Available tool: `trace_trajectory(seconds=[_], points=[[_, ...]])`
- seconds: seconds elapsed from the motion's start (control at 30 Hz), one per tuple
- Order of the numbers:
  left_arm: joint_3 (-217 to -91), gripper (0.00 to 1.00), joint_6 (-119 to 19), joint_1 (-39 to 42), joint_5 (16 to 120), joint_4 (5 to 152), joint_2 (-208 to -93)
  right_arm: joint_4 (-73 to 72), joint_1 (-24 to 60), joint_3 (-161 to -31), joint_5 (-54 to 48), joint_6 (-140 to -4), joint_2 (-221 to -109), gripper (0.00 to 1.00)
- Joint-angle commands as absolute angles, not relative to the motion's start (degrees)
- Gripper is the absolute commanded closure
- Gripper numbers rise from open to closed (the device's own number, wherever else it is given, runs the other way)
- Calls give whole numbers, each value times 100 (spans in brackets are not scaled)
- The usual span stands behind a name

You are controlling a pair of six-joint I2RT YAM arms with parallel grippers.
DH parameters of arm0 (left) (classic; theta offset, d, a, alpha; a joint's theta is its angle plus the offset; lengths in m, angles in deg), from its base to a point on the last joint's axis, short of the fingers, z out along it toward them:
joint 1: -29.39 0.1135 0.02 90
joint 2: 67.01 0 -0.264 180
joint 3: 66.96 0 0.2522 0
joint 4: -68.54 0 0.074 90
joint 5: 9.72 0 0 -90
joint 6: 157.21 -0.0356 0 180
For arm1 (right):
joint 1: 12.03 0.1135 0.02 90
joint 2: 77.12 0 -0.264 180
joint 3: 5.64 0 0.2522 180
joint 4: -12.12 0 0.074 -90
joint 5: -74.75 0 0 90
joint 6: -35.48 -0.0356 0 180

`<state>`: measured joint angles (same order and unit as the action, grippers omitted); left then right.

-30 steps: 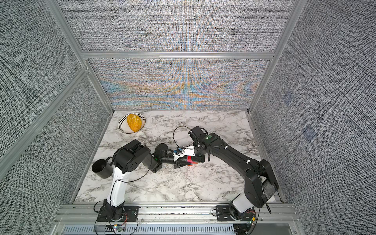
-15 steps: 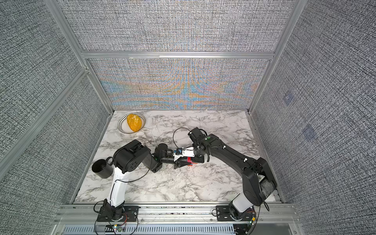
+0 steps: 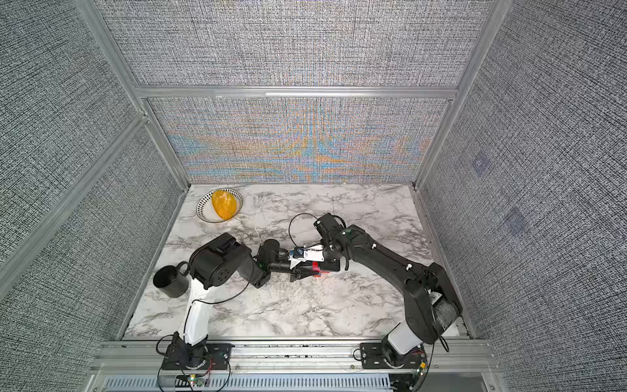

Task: Assemble the letter p with lego
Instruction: Assemble the lego brick with the lego brick.

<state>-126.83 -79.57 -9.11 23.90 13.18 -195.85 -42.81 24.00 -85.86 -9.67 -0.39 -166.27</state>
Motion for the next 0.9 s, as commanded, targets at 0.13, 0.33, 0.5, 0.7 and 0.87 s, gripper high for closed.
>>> trace_trajectory(seconds=[0.13,0.33,0.5,0.7,0.87], points=[[-12624,100,-8101,-863,2911,2904,-19723,-4378,2396,-8550,-1059,-98,-16686,96],[-12638,100,-8101,-859,2913,2934,-19732,-4474,2460,-8532,-1163,-135,-16760,96],[-12644,100,-8104,-857,2904,2948,-19737,-4547,2492,-8529,-1346,-166,-16809,96],[-12650,100,-8101,-852,2893,2972,-19736,-4556,2497,-8524,-1393,-156,-16826,96],[-12666,100,-8103,-847,2887,2990,-19747,-4550,2527,-8527,-1408,-139,-16908,96]])
